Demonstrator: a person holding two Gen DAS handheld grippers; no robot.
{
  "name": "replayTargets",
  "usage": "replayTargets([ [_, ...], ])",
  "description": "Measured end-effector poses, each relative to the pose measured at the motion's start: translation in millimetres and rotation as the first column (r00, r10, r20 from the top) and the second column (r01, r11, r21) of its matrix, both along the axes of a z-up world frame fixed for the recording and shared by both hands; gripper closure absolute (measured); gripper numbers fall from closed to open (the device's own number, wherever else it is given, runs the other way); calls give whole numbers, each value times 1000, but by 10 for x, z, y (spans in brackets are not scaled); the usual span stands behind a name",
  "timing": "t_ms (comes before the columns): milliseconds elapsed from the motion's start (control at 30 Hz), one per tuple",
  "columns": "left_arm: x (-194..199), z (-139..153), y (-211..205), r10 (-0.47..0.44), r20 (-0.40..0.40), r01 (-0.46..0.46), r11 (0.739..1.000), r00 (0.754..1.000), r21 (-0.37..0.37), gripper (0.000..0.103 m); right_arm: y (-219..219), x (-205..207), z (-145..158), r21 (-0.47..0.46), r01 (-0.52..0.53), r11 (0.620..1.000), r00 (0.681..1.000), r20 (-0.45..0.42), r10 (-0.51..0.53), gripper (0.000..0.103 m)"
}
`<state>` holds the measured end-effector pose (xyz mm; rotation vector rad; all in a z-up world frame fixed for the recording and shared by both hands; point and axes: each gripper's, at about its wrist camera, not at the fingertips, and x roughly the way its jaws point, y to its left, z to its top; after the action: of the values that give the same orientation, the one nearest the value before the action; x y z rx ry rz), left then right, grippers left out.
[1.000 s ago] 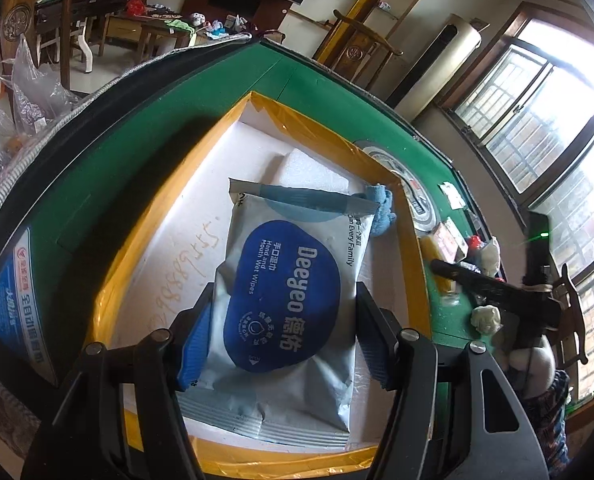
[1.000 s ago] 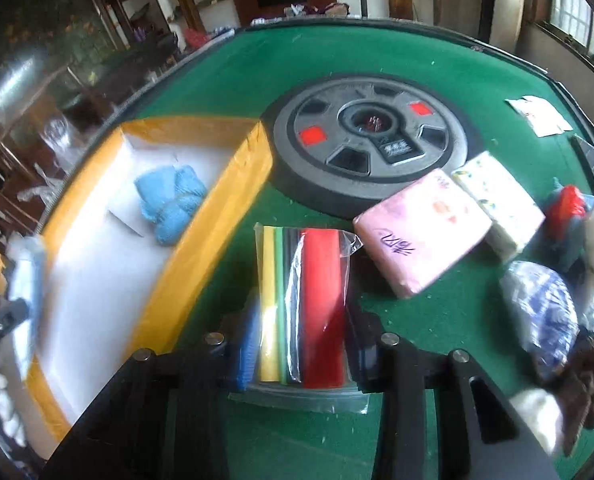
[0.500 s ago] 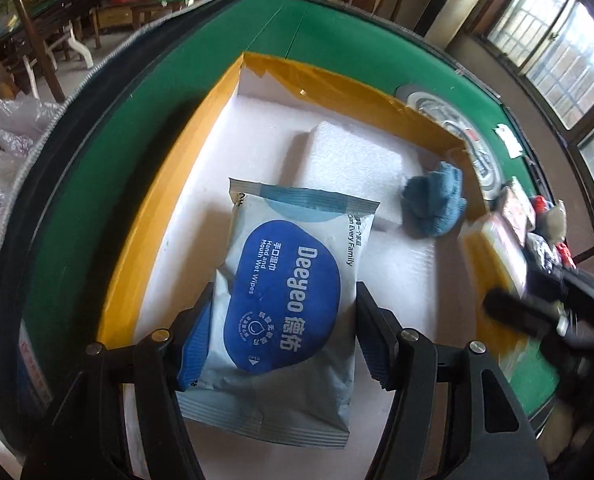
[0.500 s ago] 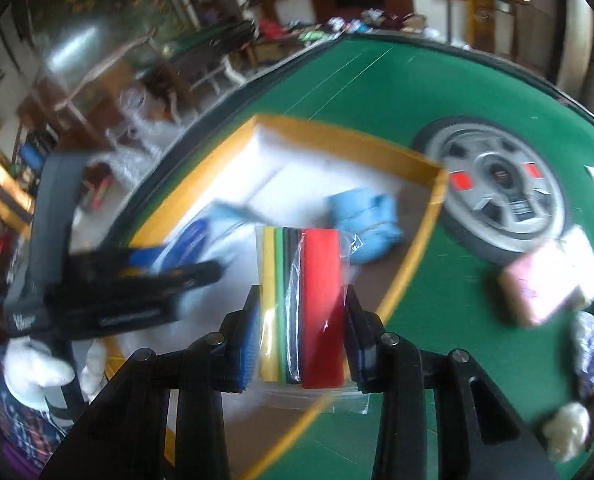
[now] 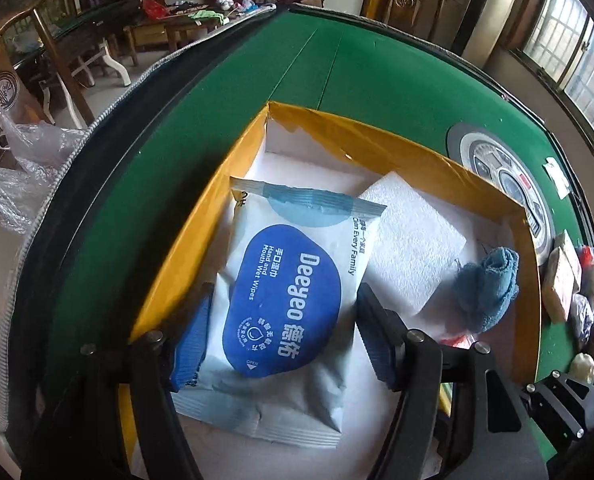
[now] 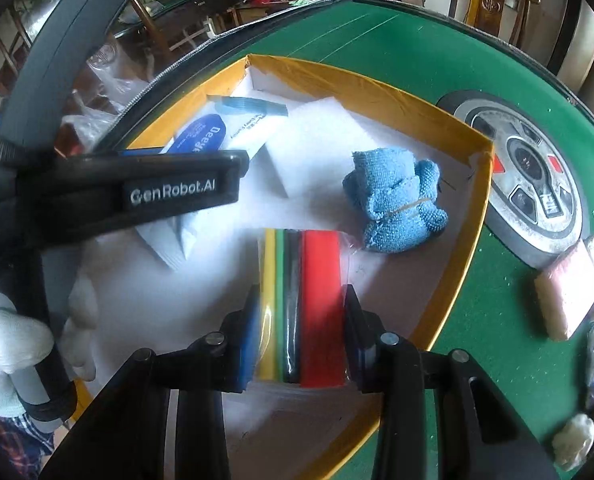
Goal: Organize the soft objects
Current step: 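Lower the wipes pack into the box with the left tool while the right tool places the sponge strips there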
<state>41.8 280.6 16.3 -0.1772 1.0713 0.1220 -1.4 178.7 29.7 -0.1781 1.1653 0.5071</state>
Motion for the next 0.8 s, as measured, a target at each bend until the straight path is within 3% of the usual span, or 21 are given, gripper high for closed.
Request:
replayTargets([
  [133,-95,66,86,6,26,-5,999,1000,-39,35,85,94,-17,-32,6,999,1000,25,-5,70],
  [367,-496,517,297,24,179,-6,994,984,-105,34,109,301,-28,-75,43,996,997,71,-38,70],
  [467,-581,567,338,41,199,-12,989,979,-145,34,102,355,-29,-93,52,994,994,97,-43,70],
  [600,-664,556,320,45,195,-10,984,980,-179,34,107,391,-20,-97,60,993,991,124,-48,59],
  [700,-715,550,285,51,190,-9,976,980,-216,34,38,390,43,-19,60,998,993,107,-57,54],
  [800,-773,554,281,58,189,-11,971,980,-239,34,-186,383,221,127,96,987,991,81,-107,52],
])
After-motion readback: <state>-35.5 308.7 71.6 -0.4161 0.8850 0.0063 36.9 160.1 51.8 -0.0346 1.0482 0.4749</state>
